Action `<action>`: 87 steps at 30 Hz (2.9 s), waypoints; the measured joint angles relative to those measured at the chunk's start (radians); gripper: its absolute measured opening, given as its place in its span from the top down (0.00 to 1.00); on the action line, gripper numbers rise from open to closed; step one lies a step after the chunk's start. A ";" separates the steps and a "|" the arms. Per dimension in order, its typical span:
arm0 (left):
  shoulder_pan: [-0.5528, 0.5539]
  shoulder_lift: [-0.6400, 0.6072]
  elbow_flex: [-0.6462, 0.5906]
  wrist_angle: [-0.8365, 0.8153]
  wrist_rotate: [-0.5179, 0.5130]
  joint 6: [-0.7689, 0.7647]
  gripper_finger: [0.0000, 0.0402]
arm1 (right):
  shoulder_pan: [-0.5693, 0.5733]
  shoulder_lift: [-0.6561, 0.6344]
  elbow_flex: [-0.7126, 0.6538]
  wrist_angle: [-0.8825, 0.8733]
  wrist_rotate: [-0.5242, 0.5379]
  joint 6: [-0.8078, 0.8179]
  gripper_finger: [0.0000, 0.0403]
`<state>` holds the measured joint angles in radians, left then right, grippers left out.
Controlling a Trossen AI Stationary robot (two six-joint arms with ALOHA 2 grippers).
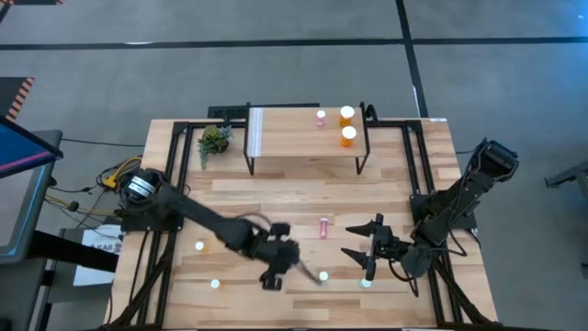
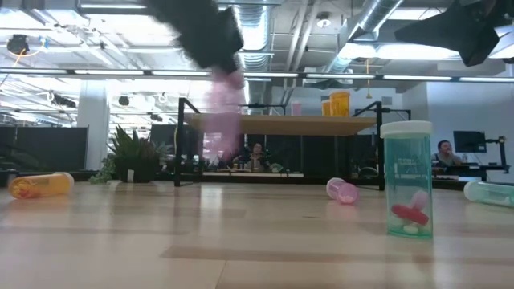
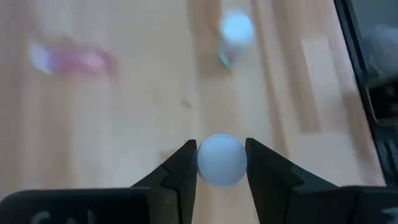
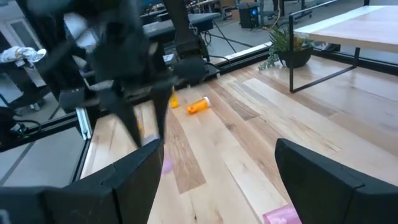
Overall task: Pick and place medicine bottles onto shelf by color
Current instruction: Put the bottom pink pill bottle on the shelf aligned with the other pink pill bottle
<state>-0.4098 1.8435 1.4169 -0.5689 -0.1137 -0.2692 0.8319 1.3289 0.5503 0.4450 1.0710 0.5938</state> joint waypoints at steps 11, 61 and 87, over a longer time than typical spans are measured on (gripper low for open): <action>0.330 0.000 0.245 -0.131 0.022 0.300 0.74 | 0.000 0.001 0.000 -0.101 0.000 0.084 0.19; 0.802 0.257 0.770 -0.290 0.211 0.508 0.74 | -0.283 -0.284 0.000 -0.544 -0.227 -0.124 0.19; 0.809 0.323 0.770 -0.275 0.163 0.537 0.74 | -0.283 -0.282 0.000 -0.546 -0.230 -0.070 0.19</action>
<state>0.3992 2.1670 2.1864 -0.8441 0.0492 0.2679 0.5491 1.0470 0.5503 -0.1009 0.8406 0.5236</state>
